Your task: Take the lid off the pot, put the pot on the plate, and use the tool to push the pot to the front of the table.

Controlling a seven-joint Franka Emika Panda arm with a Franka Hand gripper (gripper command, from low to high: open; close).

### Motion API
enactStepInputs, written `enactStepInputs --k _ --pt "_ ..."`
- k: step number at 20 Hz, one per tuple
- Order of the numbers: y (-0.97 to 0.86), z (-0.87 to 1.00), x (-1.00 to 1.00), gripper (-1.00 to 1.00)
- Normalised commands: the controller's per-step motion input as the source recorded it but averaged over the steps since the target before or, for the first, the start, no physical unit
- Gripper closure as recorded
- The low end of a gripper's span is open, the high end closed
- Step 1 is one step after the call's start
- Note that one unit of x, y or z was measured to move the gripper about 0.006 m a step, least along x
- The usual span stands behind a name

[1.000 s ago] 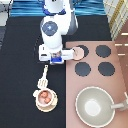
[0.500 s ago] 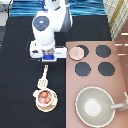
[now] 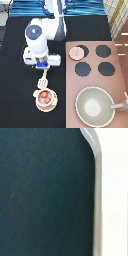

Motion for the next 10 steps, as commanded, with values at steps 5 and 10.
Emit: enactStepInputs --k 5,10 --pt "0.06 -0.2 -0.43 1.0" --pt "0.0 0.11 -0.38 1.0"
